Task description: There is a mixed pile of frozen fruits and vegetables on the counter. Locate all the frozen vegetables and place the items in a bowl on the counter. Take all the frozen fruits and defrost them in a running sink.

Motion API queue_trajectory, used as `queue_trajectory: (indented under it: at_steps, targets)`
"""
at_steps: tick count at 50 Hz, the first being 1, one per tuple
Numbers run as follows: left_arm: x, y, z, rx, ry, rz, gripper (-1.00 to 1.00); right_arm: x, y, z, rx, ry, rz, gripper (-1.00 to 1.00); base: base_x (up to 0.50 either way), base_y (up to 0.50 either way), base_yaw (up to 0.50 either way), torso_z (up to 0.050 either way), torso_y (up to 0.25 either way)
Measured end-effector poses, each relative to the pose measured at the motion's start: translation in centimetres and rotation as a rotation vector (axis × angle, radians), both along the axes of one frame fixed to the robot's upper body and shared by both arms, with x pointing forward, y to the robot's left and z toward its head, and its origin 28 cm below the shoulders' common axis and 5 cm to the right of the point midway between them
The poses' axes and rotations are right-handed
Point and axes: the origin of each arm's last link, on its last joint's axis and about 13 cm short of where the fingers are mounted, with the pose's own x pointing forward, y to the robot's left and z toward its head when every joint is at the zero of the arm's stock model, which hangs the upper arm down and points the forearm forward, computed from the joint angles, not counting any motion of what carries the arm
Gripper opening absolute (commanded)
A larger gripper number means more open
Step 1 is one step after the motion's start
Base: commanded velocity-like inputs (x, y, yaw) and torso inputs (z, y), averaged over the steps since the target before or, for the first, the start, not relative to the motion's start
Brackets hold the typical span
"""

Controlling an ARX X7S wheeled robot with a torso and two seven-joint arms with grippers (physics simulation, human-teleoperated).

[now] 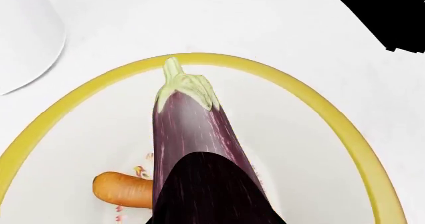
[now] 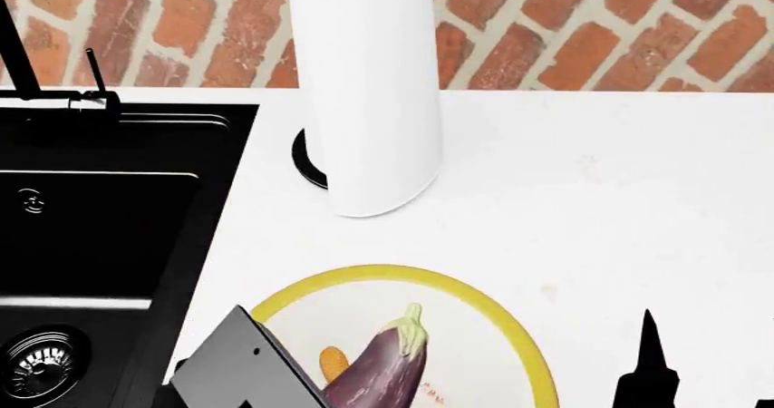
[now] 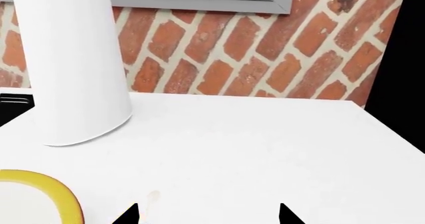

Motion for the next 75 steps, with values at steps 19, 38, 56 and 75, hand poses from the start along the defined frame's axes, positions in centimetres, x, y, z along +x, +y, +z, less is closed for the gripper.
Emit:
queue_trajectory:
  at_steps: [19, 38, 56, 75]
  targets:
    - [0.1, -0.1, 0.6, -0.008, -0.017, 0.015, 1.00, 0.1, 0.1, -0.4, 0.008, 0.013, 0.007, 1.00, 0.00, 0.00, 0.00, 0.000, 0.000]
    - [-0.9, 1.5, 2.9, -0.074, -0.089, 0.068, 1.00, 0.3, 0.2, 0.1, 0.006, 0.004, 0.016, 1.00, 0.00, 0.00, 0.00, 0.000, 0.000]
    - [0.3, 5.4, 3.9, -0.373, -0.307, 0.339, 1.00, 0.4, 0.5, 0.8, -0.005, -0.026, 0.012, 1.00, 0.00, 0.00, 0.00, 0.000, 0.000]
    - [-0.8, 10.3, 1.3, -0.464, -0.491, 0.653, 1.00, 0.6, 0.7, 1.7, -0.014, -0.062, 0.001, 1.00, 0.00, 0.00, 0.00, 0.000, 0.000]
